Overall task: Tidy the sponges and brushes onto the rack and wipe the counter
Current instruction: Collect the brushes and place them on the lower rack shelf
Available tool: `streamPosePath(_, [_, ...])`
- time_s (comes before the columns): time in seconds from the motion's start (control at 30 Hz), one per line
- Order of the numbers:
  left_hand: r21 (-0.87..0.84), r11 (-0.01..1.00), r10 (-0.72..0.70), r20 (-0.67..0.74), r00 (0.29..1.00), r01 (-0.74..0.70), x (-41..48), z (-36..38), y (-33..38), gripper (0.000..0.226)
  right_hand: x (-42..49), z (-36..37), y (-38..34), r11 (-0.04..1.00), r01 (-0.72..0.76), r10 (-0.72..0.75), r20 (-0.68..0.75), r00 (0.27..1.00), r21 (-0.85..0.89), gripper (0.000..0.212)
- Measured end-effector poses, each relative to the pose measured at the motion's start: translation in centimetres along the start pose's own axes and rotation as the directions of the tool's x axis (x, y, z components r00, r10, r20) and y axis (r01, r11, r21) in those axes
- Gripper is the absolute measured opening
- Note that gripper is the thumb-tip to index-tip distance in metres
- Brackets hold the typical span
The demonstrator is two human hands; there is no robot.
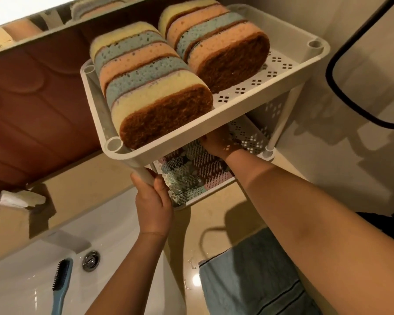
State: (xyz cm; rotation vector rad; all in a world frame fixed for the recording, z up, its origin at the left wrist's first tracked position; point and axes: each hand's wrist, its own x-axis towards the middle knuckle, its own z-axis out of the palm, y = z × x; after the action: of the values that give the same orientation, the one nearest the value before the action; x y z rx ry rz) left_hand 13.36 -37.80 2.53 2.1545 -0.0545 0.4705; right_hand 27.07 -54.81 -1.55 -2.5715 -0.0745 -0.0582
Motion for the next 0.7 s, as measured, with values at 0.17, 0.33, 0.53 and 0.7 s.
streamPosePath(0.17, [-0.008, 0.999, -0.035, 0.007, 0.999, 0.035, 0.0, -0.1, 0.3, 0.037, -3.7, -0.6, -0.2, 0.992, -0.072, 0.07, 0.021, 0.997, 0.105, 0.031])
streamPosePath(0.33, [-0.032, 0.998, -0.061, 0.038, 0.997, 0.062, -0.7, -0.7, 1.5, 0.019, -8.6, -1.7, -1.9, 0.948, -0.147, 0.144, 0.029, 0.989, 0.283, 0.017])
streamPosePath(0.53, [-0.18, 0.967, -0.133, 0.24, 0.962, 0.179, -0.9, -3.8, 3.2, 0.026, -13.6, -3.8, -5.8, 0.916, -0.108, 0.057, 0.142, 0.988, 0.387, 0.021])
streamPosePath(0.7, [-0.17, 0.936, -0.217, 0.404, 0.888, 0.307, -2.0, -9.1, 2.2, 0.019, -16.6, -3.0, -9.4, 0.887, -0.062, -0.084, 0.29, 0.953, 0.459, 0.016])
